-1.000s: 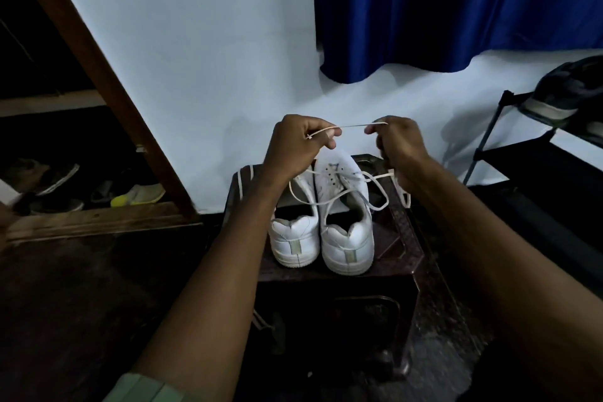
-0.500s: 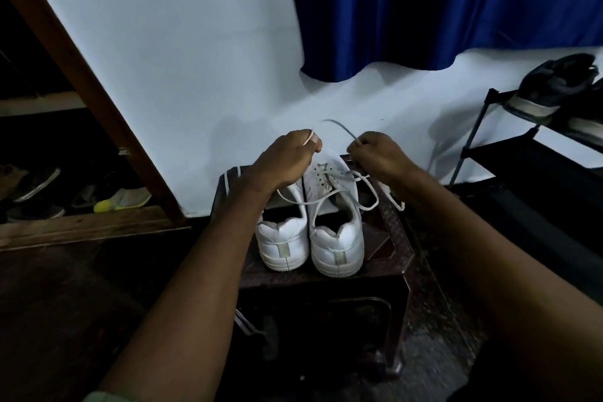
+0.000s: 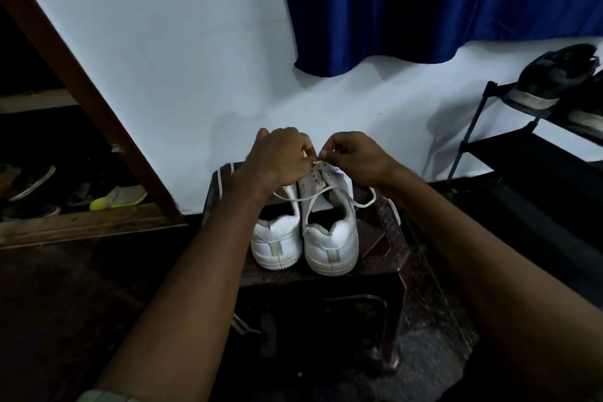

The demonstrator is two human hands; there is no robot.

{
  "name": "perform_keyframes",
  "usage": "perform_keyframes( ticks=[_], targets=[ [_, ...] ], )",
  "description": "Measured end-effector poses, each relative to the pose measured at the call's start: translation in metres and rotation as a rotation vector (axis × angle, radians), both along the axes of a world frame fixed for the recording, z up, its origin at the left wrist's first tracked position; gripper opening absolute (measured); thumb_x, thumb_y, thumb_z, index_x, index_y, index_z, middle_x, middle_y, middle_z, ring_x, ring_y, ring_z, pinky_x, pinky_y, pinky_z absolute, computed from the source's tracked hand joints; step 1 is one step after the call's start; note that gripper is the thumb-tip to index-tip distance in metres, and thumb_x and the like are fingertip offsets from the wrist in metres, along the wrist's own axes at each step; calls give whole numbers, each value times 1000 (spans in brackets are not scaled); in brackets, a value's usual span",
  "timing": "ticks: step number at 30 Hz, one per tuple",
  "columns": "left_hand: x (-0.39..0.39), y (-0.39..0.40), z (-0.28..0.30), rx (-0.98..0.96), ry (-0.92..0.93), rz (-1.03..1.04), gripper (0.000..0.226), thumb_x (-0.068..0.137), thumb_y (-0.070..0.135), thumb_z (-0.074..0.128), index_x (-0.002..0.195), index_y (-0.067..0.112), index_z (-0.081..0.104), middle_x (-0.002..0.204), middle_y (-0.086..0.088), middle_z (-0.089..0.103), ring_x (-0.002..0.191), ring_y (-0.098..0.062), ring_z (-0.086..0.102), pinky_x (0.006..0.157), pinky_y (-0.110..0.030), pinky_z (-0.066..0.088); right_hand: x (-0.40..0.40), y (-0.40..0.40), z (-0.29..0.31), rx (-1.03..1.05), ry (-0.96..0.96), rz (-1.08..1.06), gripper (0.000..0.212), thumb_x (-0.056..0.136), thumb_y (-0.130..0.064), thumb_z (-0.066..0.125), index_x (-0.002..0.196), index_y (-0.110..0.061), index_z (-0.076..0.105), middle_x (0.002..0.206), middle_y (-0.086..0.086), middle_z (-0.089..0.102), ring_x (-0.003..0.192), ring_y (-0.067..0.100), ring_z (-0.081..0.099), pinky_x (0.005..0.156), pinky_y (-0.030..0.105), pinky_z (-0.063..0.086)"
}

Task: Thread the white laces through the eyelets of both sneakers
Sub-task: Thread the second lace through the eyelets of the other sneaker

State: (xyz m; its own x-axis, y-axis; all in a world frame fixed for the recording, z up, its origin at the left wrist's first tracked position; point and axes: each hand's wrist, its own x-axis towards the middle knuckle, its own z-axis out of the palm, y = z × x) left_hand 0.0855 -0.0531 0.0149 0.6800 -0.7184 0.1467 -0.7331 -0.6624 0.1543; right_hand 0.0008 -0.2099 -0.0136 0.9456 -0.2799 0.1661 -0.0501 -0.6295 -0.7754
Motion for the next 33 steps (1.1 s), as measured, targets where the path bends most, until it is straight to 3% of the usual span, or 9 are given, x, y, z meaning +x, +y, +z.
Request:
perform_keyframes(
  ticks=[4,9,12,14,17,21,25,29,33],
  targets=[
    [8,10,2,69,49,6,18,87,50,75,89,34,82,86,14,69,96,-12,60,92,-36,41,-1,-7,-4,231,-87,-109,10,95,-15,70,89,-9,74,53,-10,58,50,10,49,57,26,41],
    [-5,-3,11,-386,287,-19,26,97,39,70,81,23,82,56,14,65,54,-1,60,58,-21,45,-6,-6,6,668,-178,-165,7,95,-7,67,94,-3,73,84,20,74,59,24,50,55,30,40],
    [-20,-19,12,-656,766,-95,19,104,17,63,110,7,77,84,4,77,79,-12,76,65,-21,53,-5,-1,11,746,-179,-246,13,93,-2,59,88,-5,70,66,13,63,48,21,49,51,27,36],
    [-23,-22,13,-695,899,-162,24,103,7,62,124,2,72,104,-6,79,98,-22,77,76,-23,58,-7,-5,14,764,-198,-335,21,93,4,51,86,-6,68,59,9,59,41,16,48,44,23,36],
    [-20,-20,17,-676,824,-171,28,98,4,68,126,4,71,103,-10,80,95,-20,78,79,-27,60,-9,-20,10,428,-241,-499,24,99,-10,52,86,-11,72,85,5,72,67,16,64,59,27,49],
    [-12,-7,14,-427,478,-84,17,88,24,82,105,21,81,87,2,79,79,-10,75,74,-22,54,-11,-35,4,-50,-198,-665,26,103,-24,49,97,-17,73,101,1,76,86,19,65,73,27,44],
    [-18,-1,17,-156,584,-122,19,78,43,89,86,26,84,80,8,79,74,0,70,74,-21,51,-10,-32,1,-94,-139,-563,20,98,-16,54,94,-16,74,104,2,77,90,23,68,73,30,48],
    [-19,-7,18,-122,473,-63,14,74,33,92,78,23,84,75,5,78,78,-14,76,83,-37,63,-4,-23,-3,-19,-96,-416,26,95,-8,55,83,-15,76,105,0,79,97,17,72,83,33,58],
    [-24,-9,24,-120,588,-12,12,81,18,89,83,10,81,70,-6,77,64,-15,75,65,-25,60,-1,-22,-5,-22,-61,-368,24,96,-10,58,81,-16,76,98,-1,78,90,12,70,75,23,48]
  ],
)
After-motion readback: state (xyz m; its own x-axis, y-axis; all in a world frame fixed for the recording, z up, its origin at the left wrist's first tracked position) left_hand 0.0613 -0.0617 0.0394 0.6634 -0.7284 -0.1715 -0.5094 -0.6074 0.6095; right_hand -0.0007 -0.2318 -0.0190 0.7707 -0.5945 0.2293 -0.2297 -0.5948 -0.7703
